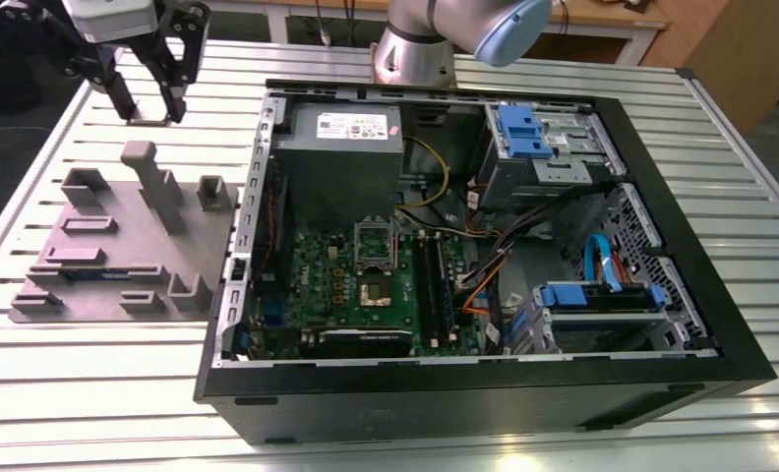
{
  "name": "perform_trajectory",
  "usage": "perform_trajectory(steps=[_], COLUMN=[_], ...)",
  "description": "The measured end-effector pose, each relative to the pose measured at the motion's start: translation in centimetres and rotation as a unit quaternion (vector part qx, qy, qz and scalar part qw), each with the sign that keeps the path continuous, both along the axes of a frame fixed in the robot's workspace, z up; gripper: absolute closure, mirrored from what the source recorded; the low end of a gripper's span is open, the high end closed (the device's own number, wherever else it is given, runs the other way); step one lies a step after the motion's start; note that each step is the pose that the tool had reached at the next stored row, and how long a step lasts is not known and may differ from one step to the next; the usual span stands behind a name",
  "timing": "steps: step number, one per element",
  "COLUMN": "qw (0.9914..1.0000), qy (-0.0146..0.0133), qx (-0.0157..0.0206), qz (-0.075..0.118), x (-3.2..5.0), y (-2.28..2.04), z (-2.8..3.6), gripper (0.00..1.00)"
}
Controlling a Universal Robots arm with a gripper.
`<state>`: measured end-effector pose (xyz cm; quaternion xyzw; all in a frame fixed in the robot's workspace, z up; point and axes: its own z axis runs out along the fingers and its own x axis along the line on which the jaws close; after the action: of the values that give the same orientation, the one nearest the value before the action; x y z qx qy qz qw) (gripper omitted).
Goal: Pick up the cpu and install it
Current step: 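Pick up the cpu and move it towards the insertion slot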
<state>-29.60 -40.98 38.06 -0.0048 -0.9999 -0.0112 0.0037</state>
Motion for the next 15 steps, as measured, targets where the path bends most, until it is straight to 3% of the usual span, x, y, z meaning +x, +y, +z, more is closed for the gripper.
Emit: perform_trajectory(steps=[15], qw=[1.00000], qy=[0.0000], qx=[0.0000], qz=[0.000], x=[0.55], y=[0.00], z=[0.00], gripper=[0.53])
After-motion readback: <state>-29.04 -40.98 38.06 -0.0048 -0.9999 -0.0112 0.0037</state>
